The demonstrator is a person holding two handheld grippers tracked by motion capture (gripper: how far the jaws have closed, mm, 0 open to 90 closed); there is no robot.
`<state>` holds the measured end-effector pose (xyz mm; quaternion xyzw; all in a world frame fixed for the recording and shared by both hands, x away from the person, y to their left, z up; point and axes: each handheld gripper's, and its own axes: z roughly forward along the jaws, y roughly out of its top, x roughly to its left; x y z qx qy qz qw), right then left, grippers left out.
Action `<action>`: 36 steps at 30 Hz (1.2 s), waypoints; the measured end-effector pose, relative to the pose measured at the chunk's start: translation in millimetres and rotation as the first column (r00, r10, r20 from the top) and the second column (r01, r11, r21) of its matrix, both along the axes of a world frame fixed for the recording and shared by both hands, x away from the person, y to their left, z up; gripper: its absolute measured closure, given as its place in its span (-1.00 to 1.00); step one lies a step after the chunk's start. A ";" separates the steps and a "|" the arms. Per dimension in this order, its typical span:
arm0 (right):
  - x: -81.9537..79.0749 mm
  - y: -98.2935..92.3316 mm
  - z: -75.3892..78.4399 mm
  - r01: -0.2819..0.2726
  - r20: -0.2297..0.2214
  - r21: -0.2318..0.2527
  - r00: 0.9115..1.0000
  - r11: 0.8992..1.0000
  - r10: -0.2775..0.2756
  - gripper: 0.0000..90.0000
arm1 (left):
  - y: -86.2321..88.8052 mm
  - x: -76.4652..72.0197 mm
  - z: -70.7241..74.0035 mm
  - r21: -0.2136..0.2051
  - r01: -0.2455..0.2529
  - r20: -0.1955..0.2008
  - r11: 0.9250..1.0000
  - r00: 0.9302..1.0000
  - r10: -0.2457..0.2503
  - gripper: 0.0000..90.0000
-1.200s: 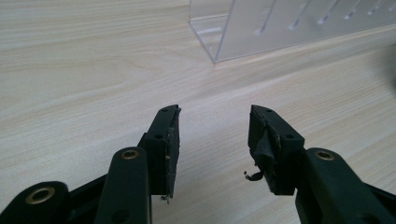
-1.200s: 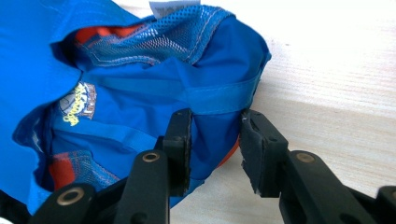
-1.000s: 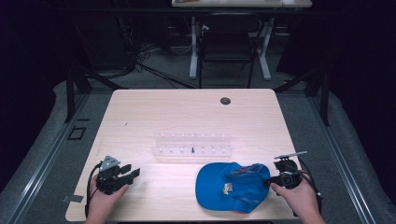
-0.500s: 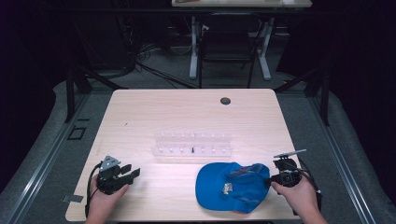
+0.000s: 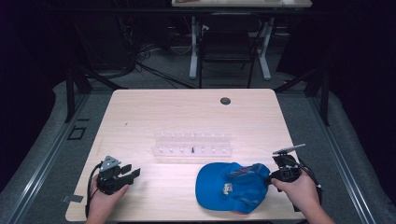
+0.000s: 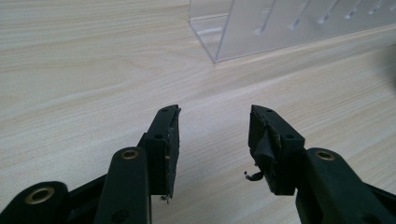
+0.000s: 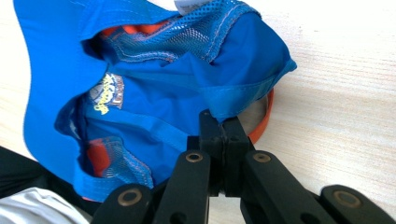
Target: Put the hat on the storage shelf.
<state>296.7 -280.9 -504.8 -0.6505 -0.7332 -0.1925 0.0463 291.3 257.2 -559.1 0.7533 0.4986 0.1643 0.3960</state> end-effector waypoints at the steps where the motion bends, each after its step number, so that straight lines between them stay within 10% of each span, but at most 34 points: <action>1: 0.6 0.5 1.0 0.006 -0.003 0.005 1.000 1.000 -0.006 1.00 | 0.0 0.0 0.0 0.000 0.000 0.000 1.000 1.000 0.000 0.19; 36: 12.3 4.4 58.9 -0.005 -0.043 0.096 0.999 0.995 0.009 1.00 | -3.2 -0.3 -1.6 0.008 0.004 -0.007 1.000 1.000 -0.004 0.19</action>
